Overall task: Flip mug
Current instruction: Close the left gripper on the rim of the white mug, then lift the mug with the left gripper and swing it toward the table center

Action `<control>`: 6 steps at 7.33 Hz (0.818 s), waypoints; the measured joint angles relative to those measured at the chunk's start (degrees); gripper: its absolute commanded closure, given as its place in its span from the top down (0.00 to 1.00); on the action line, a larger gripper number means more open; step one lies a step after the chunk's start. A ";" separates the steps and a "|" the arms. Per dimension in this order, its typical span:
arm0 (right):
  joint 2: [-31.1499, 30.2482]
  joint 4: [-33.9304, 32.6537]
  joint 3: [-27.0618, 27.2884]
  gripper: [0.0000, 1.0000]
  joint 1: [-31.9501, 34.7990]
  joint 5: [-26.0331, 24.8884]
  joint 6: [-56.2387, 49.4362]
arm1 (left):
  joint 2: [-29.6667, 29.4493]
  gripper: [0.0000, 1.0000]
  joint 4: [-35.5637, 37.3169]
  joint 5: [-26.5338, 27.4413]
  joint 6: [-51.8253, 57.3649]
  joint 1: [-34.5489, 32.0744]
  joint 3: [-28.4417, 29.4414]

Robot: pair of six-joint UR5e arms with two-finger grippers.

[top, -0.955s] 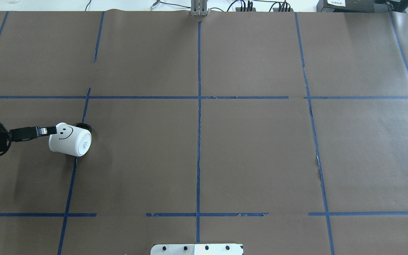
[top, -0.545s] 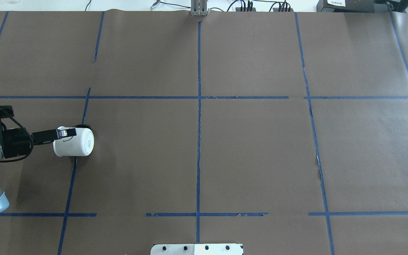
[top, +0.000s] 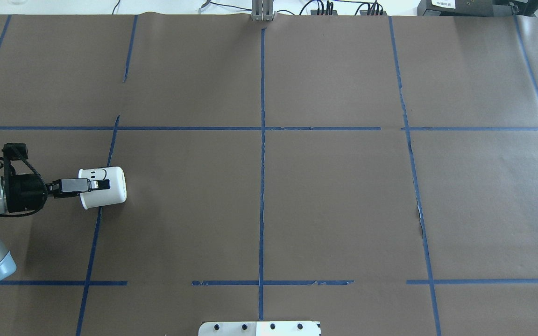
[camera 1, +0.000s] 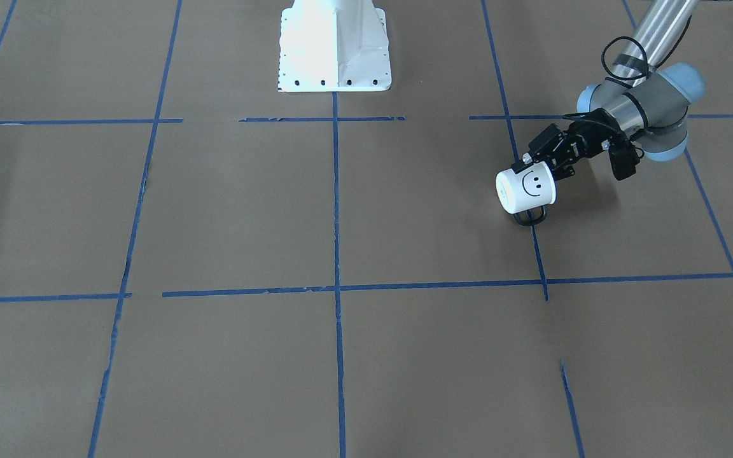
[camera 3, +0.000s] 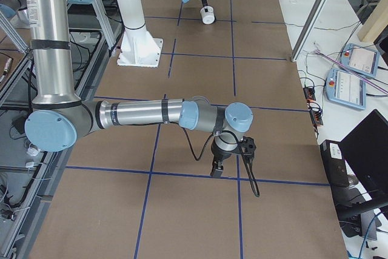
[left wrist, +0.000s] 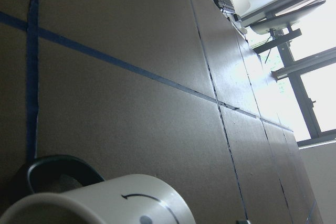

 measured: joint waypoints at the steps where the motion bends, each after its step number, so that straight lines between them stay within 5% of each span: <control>1: 0.00 0.00 0.00 1.00 0.00 0.00 0.00 | -0.96 0.00 -0.02 -1.14 -2.14 -0.61 -0.11; 4: 0.00 0.00 0.00 1.00 0.00 0.00 0.00 | -6.63 0.00 0.64 -1.87 -9.88 -2.03 -0.53; 6: 0.00 0.00 0.00 1.00 0.00 0.00 0.00 | -9.82 0.00 12.94 -7.06 -12.04 -3.76 -5.26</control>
